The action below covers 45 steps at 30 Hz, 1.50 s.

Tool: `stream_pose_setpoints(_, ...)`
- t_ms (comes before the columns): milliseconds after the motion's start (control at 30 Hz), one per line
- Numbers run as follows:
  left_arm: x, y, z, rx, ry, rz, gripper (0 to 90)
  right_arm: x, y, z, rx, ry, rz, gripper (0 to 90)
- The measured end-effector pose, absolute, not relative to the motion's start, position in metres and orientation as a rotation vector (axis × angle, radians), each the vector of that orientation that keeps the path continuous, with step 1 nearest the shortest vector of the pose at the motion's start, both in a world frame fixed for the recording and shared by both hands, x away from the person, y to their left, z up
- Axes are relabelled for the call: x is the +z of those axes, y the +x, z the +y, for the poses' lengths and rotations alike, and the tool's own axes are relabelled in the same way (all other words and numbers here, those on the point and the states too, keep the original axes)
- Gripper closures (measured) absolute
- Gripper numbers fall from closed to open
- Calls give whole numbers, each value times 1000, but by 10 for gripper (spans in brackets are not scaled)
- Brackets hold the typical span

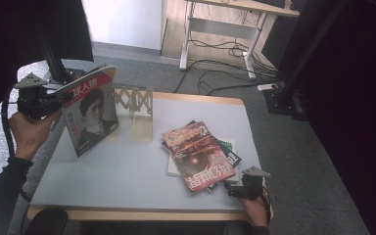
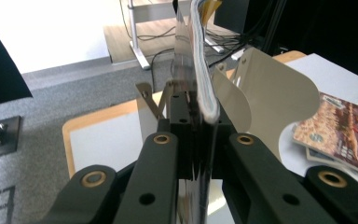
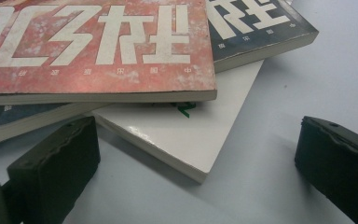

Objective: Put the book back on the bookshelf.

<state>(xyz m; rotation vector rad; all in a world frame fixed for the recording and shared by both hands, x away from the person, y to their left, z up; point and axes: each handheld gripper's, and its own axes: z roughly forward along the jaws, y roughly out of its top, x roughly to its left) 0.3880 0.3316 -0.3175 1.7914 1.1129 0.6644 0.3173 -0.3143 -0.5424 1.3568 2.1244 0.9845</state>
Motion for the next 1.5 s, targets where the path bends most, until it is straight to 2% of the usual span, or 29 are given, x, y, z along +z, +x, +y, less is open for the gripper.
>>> stream_pose_setpoints(267,-320,373,338,666,1863,1126,844,-542,317,-314,984,1355,2126,0)
stream_pose_setpoints(433,-315,372,341,635,1843,1119,805,-542,317,-314,984,1355,2125,0)
stream_pose_setpoints(1100,-296,408,314,587,1925,1144,722,-543,317,-314,985,1355,2124,0)
stream_pose_setpoints(1300,-292,420,308,576,1956,1186,749,-542,317,-314,987,1357,2124,0)
stream_pose_setpoints(1433,-290,424,305,573,1977,1197,844,-542,317,-314,986,1356,2124,0)
stream_pose_setpoints(1500,-288,426,302,589,1977,1214,863,-542,317,-314,987,1356,2124,0)
